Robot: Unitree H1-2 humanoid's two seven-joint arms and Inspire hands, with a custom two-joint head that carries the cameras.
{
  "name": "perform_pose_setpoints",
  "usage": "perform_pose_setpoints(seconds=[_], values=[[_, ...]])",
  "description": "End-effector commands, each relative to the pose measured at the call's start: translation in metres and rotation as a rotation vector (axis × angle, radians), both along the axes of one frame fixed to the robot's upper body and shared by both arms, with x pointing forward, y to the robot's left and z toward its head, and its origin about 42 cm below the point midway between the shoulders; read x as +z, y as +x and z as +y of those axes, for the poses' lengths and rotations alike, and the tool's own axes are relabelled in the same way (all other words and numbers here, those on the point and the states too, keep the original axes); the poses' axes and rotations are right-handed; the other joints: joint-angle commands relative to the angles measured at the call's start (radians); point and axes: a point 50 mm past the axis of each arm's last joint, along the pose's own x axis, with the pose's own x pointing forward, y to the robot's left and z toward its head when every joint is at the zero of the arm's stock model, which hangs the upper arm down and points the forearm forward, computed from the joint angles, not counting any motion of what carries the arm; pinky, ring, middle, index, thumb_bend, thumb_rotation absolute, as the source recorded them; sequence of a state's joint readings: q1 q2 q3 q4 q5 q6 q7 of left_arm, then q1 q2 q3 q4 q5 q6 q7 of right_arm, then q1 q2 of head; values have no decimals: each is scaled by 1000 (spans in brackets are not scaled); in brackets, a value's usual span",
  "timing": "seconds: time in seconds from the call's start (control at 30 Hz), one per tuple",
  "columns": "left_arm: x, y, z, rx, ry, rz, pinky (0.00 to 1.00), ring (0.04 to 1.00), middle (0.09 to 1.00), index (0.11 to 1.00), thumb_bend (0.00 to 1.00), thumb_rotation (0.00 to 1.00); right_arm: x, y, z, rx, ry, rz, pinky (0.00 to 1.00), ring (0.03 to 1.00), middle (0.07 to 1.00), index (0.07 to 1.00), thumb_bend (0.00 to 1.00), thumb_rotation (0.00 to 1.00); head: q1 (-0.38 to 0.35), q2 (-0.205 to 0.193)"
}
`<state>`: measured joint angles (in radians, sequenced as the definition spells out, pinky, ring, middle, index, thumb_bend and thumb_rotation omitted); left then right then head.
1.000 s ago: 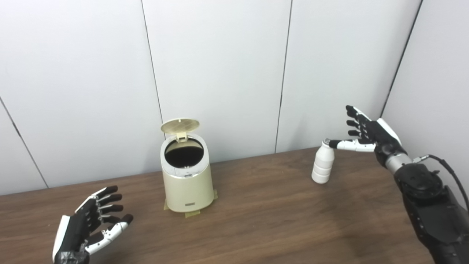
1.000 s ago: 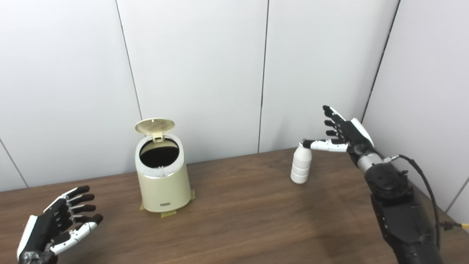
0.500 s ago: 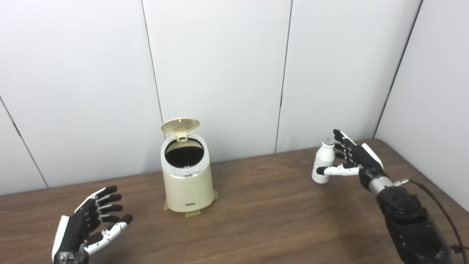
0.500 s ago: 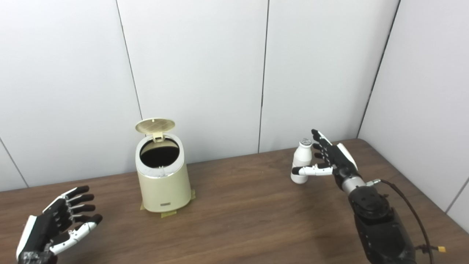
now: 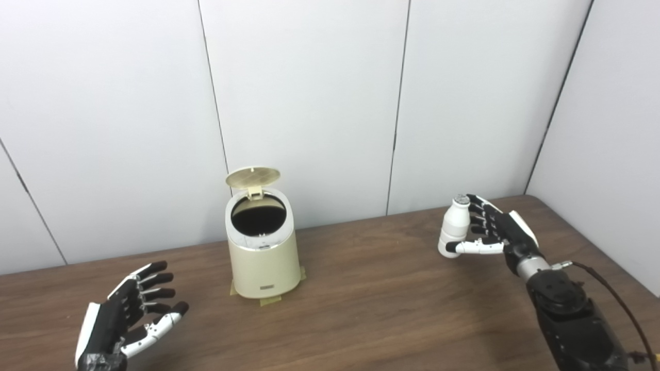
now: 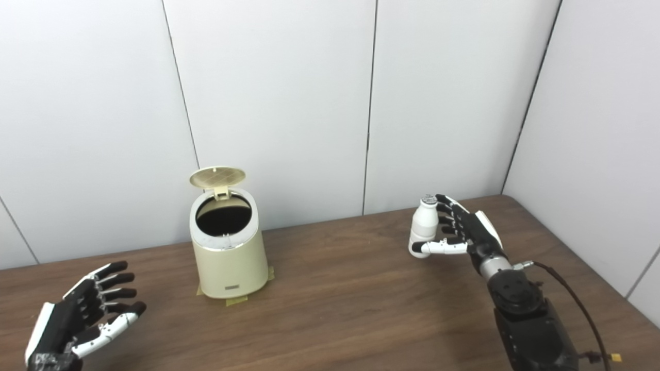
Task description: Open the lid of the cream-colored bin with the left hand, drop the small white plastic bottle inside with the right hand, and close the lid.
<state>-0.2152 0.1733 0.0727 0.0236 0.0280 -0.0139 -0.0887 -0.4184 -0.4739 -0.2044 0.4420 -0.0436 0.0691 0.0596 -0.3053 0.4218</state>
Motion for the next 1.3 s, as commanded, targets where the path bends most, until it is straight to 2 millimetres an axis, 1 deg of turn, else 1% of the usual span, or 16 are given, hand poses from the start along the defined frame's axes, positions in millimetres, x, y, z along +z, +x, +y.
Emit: perform_pose_setpoints(seconds=[0.0,0.1,0.27,0.33,0.37,0.5,0.6,0.63,0.67,0.7,0.73,0.77,0.8,0.87,0.93,1.27], values=[[23,6,0,-16,6,-81,567,666,744,800,581,0,31,13,-3,0,-49,-110,772,811,864,878,825,109,1,6],[23,6,1,-17,5,-78,559,664,743,798,587,0,29,14,-3,-13,-33,-98,779,808,856,862,823,87,-1,10],[23,6,1,-21,4,-74,553,661,741,794,586,0,26,14,-1,-19,-60,-91,725,780,819,817,810,60,-1,15],[23,6,1,-22,12,-73,553,662,745,799,586,0,24,13,0,-10,-43,-93,701,754,811,811,790,13,-2,16],[23,6,1,-24,13,-72,553,662,745,800,585,0,24,13,1,-10,-29,-91,697,750,810,810,786,7,-2,17],[23,5,0,-24,11,-70,553,665,746,800,585,0,23,16,3,-16,-7,-89,658,738,821,829,782,0,0,21],[23,5,0,-29,2,-68,555,668,750,802,587,0,23,18,5,-34,-4,-114,608,712,805,805,780,0,2,21],[23,5,1,-29,2,-68,552,666,751,804,587,0,23,20,6,-45,-2,-134,530,648,759,769,765,0,3,22],[22,5,1,-30,2,-67,549,662,750,804,590,0,22,22,6,-51,-4,-152,478,588,700,727,752,0,3,22],[22,5,1,-30,2,-65,546,659,748,804,589,0,21,24,6,-58,-20,-161,436,534,597,687,659,0,3,22],[22,6,0,-30,0,-62,546,659,748,802,593,0,20,25,6,-62,-33,-163,401,481,525,617,592,0,3,22],[22,6,0,-30,1,-61,548,661,748,801,593,0,18,27,6,-65,-43,-162,373,439,476,573,549,0,3,22],[22,6,0,-30,3,-60,547,660,747,800,596,0,17,28,6,-69,-51,-159,352,413,458,554,536,0,5,24],[23,6,-1,-29,3,-61,549,662,746,800,602,7,14,31,5,-69,-54,-161,322,378,447,524,527,0,5,24],[23,6,-1,-29,1,-63,547,660,743,796,598,1,11,32,6,-69,-60,-172,308,364,450,507,527,0,5,24],[22,7,0,-40,-7,-60,532,652,744,794,604,7,7,30,12,-79,-97,-210,308,356,450,503,527,0,11,27]])
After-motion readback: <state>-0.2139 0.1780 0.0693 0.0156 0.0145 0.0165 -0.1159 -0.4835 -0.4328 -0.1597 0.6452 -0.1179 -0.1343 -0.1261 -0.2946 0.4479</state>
